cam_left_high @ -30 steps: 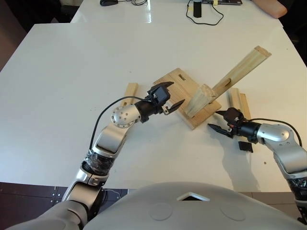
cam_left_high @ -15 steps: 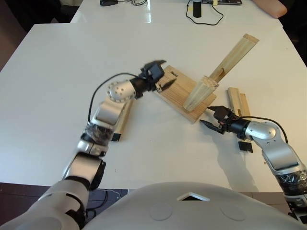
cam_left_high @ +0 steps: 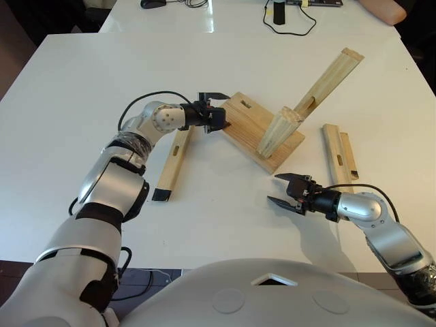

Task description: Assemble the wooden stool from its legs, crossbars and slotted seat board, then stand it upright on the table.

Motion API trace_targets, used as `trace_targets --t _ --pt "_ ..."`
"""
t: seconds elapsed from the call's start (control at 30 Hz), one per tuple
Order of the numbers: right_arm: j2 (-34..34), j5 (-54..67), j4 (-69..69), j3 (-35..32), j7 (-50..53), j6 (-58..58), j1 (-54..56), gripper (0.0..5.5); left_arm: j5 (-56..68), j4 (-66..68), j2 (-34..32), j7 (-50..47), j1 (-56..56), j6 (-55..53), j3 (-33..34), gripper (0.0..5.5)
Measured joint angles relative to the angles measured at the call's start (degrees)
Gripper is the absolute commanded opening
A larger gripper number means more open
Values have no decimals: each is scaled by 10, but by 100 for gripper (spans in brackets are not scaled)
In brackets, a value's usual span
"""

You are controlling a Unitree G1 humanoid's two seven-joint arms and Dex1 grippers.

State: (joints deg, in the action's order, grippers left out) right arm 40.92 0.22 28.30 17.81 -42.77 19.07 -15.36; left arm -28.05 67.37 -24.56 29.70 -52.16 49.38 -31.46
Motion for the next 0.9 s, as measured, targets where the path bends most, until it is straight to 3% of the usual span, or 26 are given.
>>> trace_targets --t 0.47,0.7,0.9 --pt "-35 -8 24 25 34 43 -1 309 6 27 -5 40 -20 39 -17 380" --pt "-35 -9 21 13 45 44 -2 309 95 -16 -8 197 -1 38 5 380" --pt "-32 -10 11 -12 53 44 -1 309 193 -155 -47 362 61 -2 4 380"
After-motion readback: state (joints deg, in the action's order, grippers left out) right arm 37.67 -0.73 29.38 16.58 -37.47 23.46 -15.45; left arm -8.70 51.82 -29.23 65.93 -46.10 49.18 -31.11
